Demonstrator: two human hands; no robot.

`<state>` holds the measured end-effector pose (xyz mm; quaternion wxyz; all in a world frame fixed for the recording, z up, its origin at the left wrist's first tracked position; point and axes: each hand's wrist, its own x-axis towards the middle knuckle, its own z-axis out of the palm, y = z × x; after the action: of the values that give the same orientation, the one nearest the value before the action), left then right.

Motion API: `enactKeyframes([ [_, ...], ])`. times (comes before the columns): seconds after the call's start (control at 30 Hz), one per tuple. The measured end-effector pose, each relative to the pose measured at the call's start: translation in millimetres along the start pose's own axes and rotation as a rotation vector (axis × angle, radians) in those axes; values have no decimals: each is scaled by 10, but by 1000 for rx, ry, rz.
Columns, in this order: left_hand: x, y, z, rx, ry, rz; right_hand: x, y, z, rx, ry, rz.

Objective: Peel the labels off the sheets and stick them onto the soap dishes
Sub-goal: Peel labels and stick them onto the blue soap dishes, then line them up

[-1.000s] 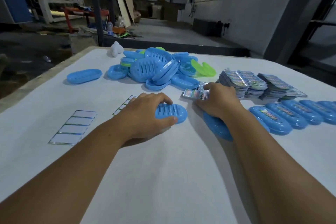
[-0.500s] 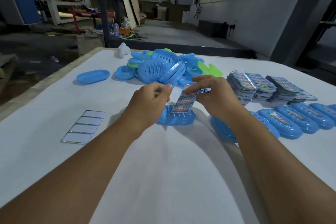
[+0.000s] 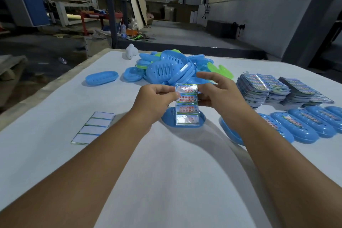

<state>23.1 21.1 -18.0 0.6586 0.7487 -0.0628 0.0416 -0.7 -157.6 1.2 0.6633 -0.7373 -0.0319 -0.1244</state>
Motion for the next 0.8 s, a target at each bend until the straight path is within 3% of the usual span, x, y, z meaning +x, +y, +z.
enactKeyframes([
  [0.4,-24,34,17,72,26,14,-5,28,-12,-230,-31,-58],
  [0.7,-20,6,8,97,-10,61,-7,24,3,-180,50,-58],
  [0.8,-20,-5,16,96,-9,88,-7,60,21,-359,91,-159],
])
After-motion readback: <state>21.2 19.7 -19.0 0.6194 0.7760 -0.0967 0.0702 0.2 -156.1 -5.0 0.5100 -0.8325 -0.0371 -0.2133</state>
